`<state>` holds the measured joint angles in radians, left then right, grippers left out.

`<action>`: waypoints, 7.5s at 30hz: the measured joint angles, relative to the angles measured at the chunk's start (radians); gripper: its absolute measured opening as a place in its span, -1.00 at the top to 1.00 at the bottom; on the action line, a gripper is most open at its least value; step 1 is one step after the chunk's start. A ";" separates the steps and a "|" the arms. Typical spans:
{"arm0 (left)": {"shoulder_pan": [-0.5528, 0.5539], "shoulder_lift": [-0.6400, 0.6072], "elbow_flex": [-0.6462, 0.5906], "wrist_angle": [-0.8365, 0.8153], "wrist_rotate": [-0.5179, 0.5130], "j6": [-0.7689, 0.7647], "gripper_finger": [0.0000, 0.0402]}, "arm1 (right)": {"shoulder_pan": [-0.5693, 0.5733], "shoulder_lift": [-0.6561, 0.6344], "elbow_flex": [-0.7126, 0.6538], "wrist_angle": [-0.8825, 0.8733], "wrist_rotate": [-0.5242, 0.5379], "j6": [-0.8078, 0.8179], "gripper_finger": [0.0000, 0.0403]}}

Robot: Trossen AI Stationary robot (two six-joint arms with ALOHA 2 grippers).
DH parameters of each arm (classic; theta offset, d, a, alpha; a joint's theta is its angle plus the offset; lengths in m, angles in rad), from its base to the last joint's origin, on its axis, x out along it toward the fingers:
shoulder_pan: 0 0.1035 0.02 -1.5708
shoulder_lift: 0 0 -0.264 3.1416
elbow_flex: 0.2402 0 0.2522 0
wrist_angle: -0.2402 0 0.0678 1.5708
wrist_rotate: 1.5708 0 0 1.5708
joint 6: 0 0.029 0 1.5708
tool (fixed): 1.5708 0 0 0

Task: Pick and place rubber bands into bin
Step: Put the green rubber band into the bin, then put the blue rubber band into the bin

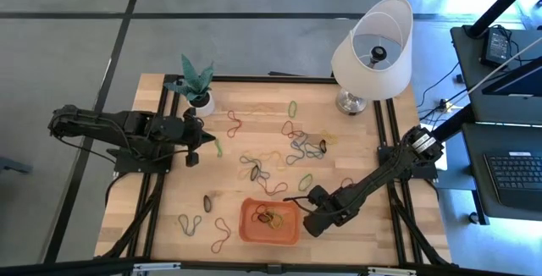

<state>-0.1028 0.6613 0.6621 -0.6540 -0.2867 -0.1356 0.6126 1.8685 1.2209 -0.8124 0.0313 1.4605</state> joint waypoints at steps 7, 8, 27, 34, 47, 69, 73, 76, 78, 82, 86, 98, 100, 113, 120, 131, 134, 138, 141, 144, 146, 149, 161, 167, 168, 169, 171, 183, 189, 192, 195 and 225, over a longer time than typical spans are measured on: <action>0.000 0.000 0.000 0.000 0.000 0.000 0.98 | 0.001 0.000 0.000 0.000 0.002 0.000 0.66; 0.000 0.000 0.000 0.000 0.000 0.000 0.98 | 0.001 0.000 0.000 0.000 0.002 0.000 0.64; 0.000 0.000 0.000 0.000 0.000 0.000 0.98 | 0.027 0.058 -0.001 0.004 -0.054 0.003 0.81; 0.000 0.000 0.000 0.000 0.027 0.000 0.98 | 0.027 0.028 0.003 0.007 -0.051 0.005 0.95; 0.000 0.000 0.000 0.000 0.027 -0.010 0.98 | 0.027 -0.039 0.001 -0.050 0.036 0.001 0.97; 0.000 0.000 0.000 0.000 0.026 -0.008 0.98 | 0.000 -0.041 -0.162 0.029 0.087 -0.100 0.75; 0.000 0.000 0.000 0.000 0.023 -0.010 0.98 | 0.000 -0.047 -0.164 0.018 0.085 -0.120 0.65; 0.000 0.000 0.000 0.000 0.027 -0.014 0.98 | 0.000 -0.066 -0.167 0.004 0.094 -0.133 0.56; 0.000 0.000 0.000 0.000 0.028 -0.035 0.98 | 0.000 -0.086 -0.168 0.004 0.109 -0.138 0.49; 0.000 0.000 0.000 0.000 0.029 -0.079 0.98 | 0.000 -0.128 -0.167 -0.016 0.140 -0.173 0.36; 0.000 0.000 0.000 0.000 0.030 -0.115 0.98 | 0.000 -0.151 -0.166 -0.025 0.193 -0.184 0.30; 0.000 0.000 0.000 0.000 0.022 -0.114 0.98 | 0.000 -0.147 -0.166 -0.005 0.132 -0.179 0.29; 0.000 0.000 0.000 0.000 0.019 -0.114 0.98 | 0.000 -0.142 -0.170 0.002 0.128 -0.179 0.29; 0.000 0.000 0.000 0.000 0.019 -0.113 0.98 | 0.000 -0.139 -0.258 0.059 0.063 -0.108 0.82; 0.000 0.000 0.000 -0.001 0.018 -0.113 0.98 | 0.001 -0.150 -0.193 0.018 0.121 -0.112 0.98; 0.000 0.008 0.000 -0.002 0.018 -0.113 0.98 | 0.001 -0.166 0.050 -0.146 0.303 -0.242 0.99; 0.000 0.020 0.000 -0.001 0.018 -0.113 0.98 | -0.003 -0.166 0.099 -0.136 0.341 -0.312 0.99; 0.000 0.048 0.000 -0.001 0.018 -0.113 0.98 | -0.016 -0.166 0.122 -0.073 0.343 -0.446 0.99; 0.000 0.074 0.000 -0.001 0.023 -0.114 0.98 | -0.031 -0.165 0.122 0.034 0.342 -0.540 0.99; 0.000 0.098 0.000 0.000 0.037 -0.116 0.98 | -0.045 -0.164 0.122 0.179 0.342 -0.663 0.99; 0.000 0.111 0.000 -0.001 0.062 -0.114 0.98 | -0.052 -0.163 0.130 0.260 0.333 -0.751 1.00; -0.010 0.130 0.000 0.000 0.095 -0.114 0.98 | -0.063 -0.139 0.196 0.278 0.333 -0.821 1.00; -0.301 0.177 0.000 0.015 0.009 -0.192 0.99 | -0.081 0.255 0.797 -0.164 0.329 -0.656 1.00; -0.452 0.177 0.000 0.017 -0.019 -0.228 0.98 | -0.107 0.480 1.037 -0.353 0.195 -0.481 1.00; -0.474 0.177 0.000 0.018 -0.025 -0.228 0.98 | -0.113 0.510 1.063 -0.387 0.176 -0.453 1.00; -0.494 0.177 0.000 0.018 -0.034 -0.229 0.98 | -0.118 0.537 1.084 -0.419 0.151 -0.428 1.00; -0.528 0.177 0.000 0.019 -0.050 -0.242 0.98 | -0.128 0.582 1.112 -0.476 0.096 -0.384 1.00; -0.599 0.177 0.000 0.023 -0.067 -0.245 0.98 | -0.136 0.624 1.135 -0.546 -0.072 -0.258 0.80; -0.599 0.177 0.000 0.022 -0.070 -0.245 0.98 | -0.136 0.600 1.135 -0.560 -0.056 -0.259 0.52; -0.599 0.177 0.000 0.022 -0.069 -0.245 0.98 | -0.136 0.586 1.134 -0.583 -0.044 -0.264 0.39; -0.599 0.177 0.000 0.023 -0.070 -0.245 0.98 | -0.135 0.560 1.134 -0.611 0.003 -0.256 0.29; -0.616 0.755 0.457 -0.092 -0.066 -0.550 0.99 | 0.082 -0.145 0.292 -0.339 0.468 -0.471 0.95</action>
<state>-0.7184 1.4163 1.1194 -0.7460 -0.3526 -0.6853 0.6945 1.7239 1.5130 -1.1515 0.4991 0.9897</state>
